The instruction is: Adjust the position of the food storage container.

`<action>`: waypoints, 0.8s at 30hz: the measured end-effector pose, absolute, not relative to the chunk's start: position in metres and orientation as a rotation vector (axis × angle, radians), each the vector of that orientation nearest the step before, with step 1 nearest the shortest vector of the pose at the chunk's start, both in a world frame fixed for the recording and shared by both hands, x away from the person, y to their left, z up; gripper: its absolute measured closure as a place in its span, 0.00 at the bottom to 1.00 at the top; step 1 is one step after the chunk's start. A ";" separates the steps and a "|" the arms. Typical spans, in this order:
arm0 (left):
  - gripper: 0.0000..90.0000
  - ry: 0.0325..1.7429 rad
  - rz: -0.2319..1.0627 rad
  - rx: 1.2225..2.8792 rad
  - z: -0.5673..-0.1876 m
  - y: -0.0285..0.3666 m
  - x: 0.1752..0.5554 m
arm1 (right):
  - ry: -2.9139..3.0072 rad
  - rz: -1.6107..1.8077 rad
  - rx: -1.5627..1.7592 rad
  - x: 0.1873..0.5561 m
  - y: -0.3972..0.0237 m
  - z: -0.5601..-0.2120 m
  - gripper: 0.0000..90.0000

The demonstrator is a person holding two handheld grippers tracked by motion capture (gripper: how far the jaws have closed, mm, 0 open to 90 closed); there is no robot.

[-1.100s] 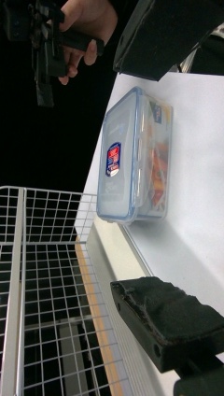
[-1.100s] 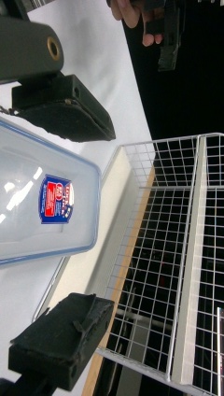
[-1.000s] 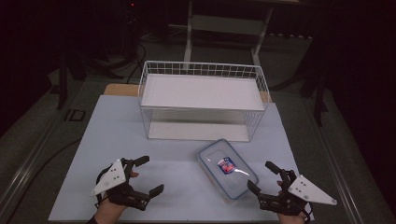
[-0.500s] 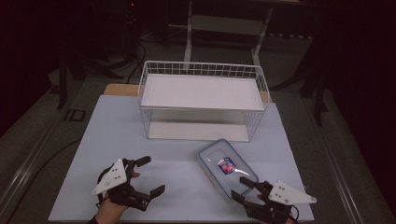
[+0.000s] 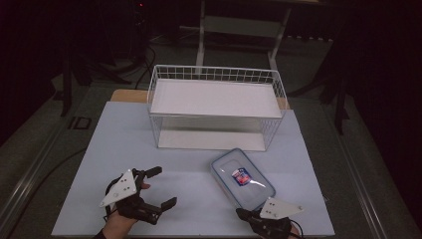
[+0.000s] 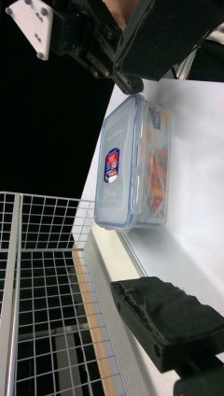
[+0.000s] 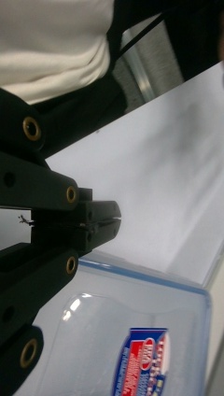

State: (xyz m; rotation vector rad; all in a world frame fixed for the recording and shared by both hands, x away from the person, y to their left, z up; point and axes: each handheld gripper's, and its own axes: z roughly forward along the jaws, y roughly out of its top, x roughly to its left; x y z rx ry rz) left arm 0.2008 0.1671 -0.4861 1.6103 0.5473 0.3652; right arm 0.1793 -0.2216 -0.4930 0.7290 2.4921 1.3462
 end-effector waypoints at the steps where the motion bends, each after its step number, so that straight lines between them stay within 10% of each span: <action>1: 0.00 0.547 0.365 1.610 -0.486 0.167 0.201 | 2.492 1.346 0.729 0.179 -0.222 -0.493 1.00; 24: 0.00 0.535 0.355 1.621 -0.487 0.164 0.201 | 2.455 1.158 0.917 0.193 -0.254 -0.499 1.00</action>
